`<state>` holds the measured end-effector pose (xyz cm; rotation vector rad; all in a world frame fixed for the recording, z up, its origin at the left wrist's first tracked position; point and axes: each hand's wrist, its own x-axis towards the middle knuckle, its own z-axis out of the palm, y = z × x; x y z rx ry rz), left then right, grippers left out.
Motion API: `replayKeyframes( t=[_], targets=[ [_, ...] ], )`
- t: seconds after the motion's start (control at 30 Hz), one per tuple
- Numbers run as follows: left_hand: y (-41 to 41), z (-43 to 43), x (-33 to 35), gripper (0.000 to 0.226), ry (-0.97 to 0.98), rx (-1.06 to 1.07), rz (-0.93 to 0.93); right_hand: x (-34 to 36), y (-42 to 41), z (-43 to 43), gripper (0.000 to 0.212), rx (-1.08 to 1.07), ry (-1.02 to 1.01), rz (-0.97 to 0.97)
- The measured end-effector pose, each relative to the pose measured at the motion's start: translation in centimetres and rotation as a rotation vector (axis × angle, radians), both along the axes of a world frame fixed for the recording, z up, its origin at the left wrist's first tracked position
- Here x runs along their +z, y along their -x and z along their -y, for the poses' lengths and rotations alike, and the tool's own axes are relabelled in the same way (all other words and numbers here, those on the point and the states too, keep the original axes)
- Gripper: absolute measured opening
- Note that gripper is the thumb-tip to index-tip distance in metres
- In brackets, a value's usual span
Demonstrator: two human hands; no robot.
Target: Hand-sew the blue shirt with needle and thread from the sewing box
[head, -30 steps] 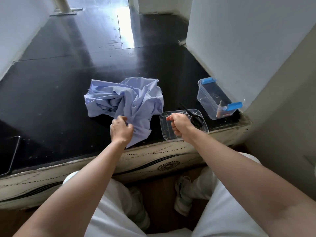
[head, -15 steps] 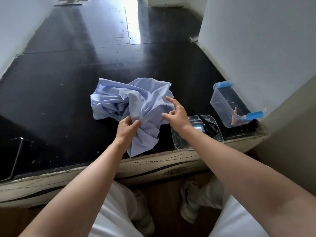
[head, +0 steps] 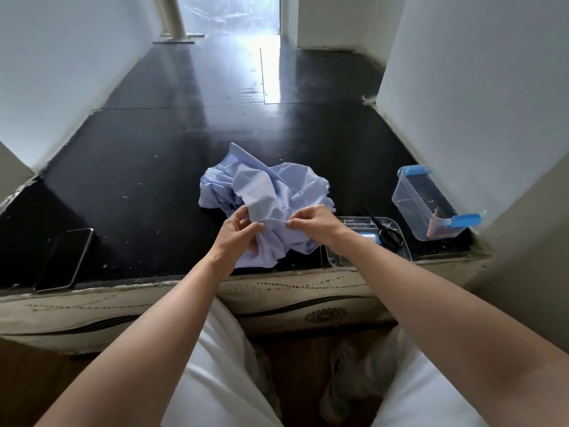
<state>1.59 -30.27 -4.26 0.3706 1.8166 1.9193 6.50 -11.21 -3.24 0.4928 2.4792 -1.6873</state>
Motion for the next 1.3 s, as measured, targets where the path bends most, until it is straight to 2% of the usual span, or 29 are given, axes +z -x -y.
replayKeyframes(
  t=[0.13, 0.27, 0.33, 0.5, 0.6, 0.73, 0.87, 0.93, 1.03, 1.17, 1.3],
  targets=[
    [-1.9, -0.4, 0.3, 0.045, 0.0, -0.074, 0.074, 0.9, -1.3, 0.9, 0.028, -0.097, -0.008, -0.157],
    [-3.2, -2.1, 0.9, 0.051, -0.068, -0.123, 0.195, 0.8, -2.1, 1.7, 0.036, 0.004, 0.028, -0.051],
    [-3.0, -2.5, 0.9, 0.054, -0.027, -0.113, 0.203, 0.4, -2.0, 1.2, 0.034, 0.003, -0.01, -0.067],
    [-2.1, -3.4, 0.9, 0.045, 0.07, 0.04, 0.089, -0.3, -1.9, -0.8, 0.025, -0.117, 0.1, -0.151],
    [-0.5, -4.5, -0.2, 0.038, 0.252, 0.149, -0.074, -0.1, -1.7, -2.0, 0.023, -0.144, 0.123, -0.112],
    [1.3, -6.7, -0.2, 0.023, 0.531, 0.16, -0.333, -0.2, -0.7, -3.7, 0.029, -0.154, 0.203, -0.115],
    [2.8, -8.9, 1.2, 0.054, 0.603, 0.22, -0.481, 1.3, 0.7, -5.4, 0.036, -0.108, 0.273, -0.052],
    [4.0, -9.6, 1.9, 0.058, 0.682, 0.203, -0.536, 2.4, 1.3, -6.1, 0.035, -0.078, 0.295, 0.012],
    [5.4, -10.1, 3.3, 0.033, 0.884, 0.1, -0.607, 4.7, 1.8, -7.0, 0.031, -0.096, 0.322, 0.106],
    [5.2, -10.0, 5.7, 0.03, 0.894, 0.039, -0.59, 7.4, 1.3, -7.9, 0.027, -0.174, 0.369, 0.084],
    [3.9, -10.3, 8.4, 0.032, 0.842, -0.012, -0.583, 9.0, -0.3, -8.6, 0.037, -0.207, 0.39, 0.025]
  ],
)
